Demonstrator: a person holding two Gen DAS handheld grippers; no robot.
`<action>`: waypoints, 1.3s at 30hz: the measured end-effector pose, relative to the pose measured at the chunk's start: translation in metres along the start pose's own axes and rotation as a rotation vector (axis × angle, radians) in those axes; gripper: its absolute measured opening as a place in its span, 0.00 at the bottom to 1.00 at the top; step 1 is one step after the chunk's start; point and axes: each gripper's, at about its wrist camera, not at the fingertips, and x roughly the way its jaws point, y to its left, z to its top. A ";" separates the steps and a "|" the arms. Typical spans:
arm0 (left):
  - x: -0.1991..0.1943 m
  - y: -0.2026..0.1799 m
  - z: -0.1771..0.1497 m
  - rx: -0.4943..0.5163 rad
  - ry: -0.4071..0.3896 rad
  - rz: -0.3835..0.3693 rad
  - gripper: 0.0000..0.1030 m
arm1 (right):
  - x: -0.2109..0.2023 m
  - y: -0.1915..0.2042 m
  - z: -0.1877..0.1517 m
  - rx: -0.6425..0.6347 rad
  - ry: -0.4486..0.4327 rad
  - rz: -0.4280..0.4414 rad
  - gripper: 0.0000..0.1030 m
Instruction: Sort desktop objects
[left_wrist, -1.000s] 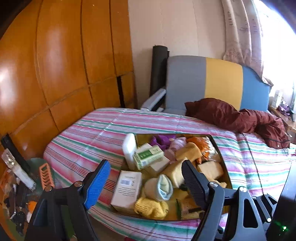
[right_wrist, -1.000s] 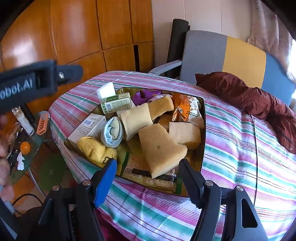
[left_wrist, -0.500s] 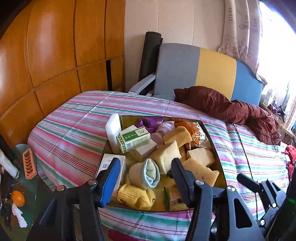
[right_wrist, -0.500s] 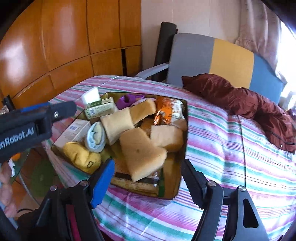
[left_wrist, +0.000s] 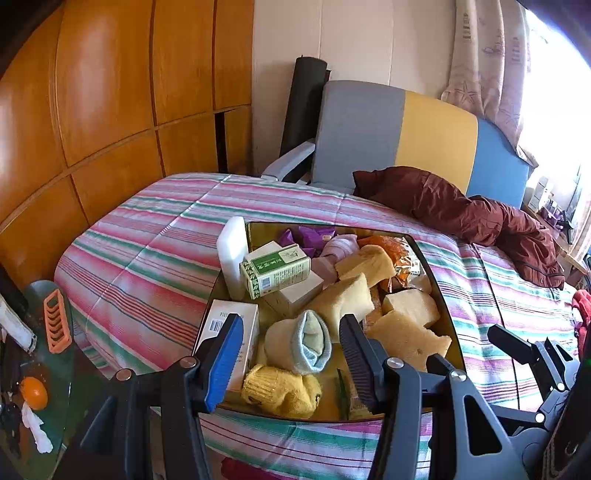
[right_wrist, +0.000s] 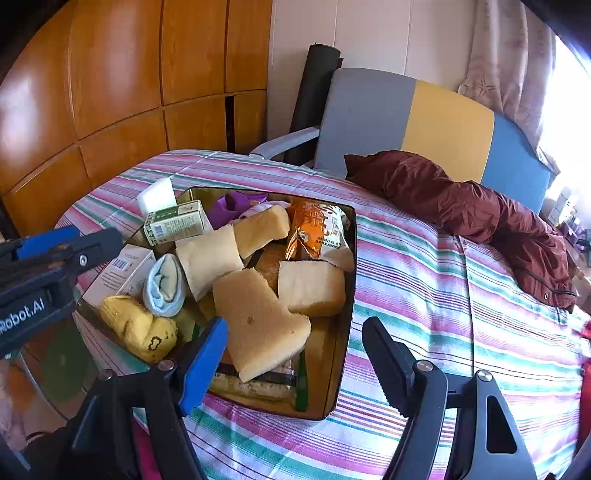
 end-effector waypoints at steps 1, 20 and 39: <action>0.000 0.000 0.000 0.000 0.003 -0.003 0.54 | 0.000 0.001 0.000 -0.001 0.000 0.001 0.74; -0.005 -0.004 -0.003 0.023 0.019 -0.007 0.54 | -0.002 0.003 -0.005 0.005 -0.011 0.020 0.75; -0.007 -0.006 -0.002 0.043 0.013 0.012 0.52 | -0.005 0.002 -0.007 0.017 -0.025 0.035 0.76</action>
